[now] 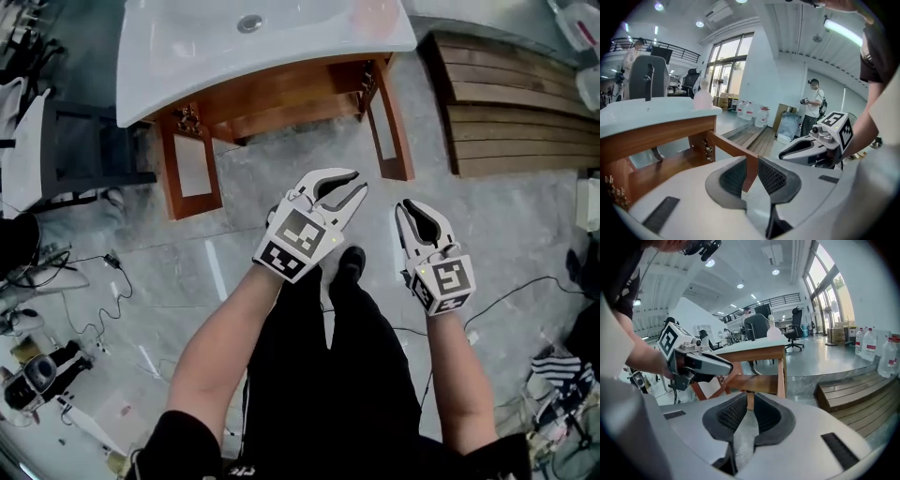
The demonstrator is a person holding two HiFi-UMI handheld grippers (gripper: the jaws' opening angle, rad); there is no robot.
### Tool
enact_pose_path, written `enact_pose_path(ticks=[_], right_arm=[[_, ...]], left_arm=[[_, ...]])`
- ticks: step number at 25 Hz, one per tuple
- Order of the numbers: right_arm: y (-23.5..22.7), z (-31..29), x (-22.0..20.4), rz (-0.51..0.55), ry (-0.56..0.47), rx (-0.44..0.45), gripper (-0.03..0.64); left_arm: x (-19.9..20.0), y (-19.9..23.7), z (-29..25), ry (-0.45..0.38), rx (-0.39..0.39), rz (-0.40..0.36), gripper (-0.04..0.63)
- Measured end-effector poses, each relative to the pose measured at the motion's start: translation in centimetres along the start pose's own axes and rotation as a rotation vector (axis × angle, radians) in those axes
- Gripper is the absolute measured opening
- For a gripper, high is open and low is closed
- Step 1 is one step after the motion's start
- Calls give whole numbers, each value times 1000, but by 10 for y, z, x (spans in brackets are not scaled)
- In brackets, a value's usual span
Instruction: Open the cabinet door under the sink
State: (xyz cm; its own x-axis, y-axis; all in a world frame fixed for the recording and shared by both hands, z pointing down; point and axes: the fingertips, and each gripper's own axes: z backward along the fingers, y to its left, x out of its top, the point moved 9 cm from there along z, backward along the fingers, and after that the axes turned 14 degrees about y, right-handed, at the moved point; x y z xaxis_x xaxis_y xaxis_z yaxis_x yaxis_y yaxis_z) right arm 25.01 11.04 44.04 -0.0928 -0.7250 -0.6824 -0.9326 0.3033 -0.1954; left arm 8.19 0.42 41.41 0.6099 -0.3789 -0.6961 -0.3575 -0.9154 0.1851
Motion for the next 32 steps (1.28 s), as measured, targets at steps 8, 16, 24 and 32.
enact_pose_path(ticks=[8,16,24,32], right_arm=[[46,64,62,20,-34,104,57],[95,107,135,136,-117,112,52],[145,118,182,163,-130,85,48],[184,120,229,167,-199,69,37]], left_arm=[[36,-27,102,-31,120,85,69],[39,-32,197,-98,213,201,54],[46,-7,275,-162,227,210,49],[49,24,337,-216,271,161,48]])
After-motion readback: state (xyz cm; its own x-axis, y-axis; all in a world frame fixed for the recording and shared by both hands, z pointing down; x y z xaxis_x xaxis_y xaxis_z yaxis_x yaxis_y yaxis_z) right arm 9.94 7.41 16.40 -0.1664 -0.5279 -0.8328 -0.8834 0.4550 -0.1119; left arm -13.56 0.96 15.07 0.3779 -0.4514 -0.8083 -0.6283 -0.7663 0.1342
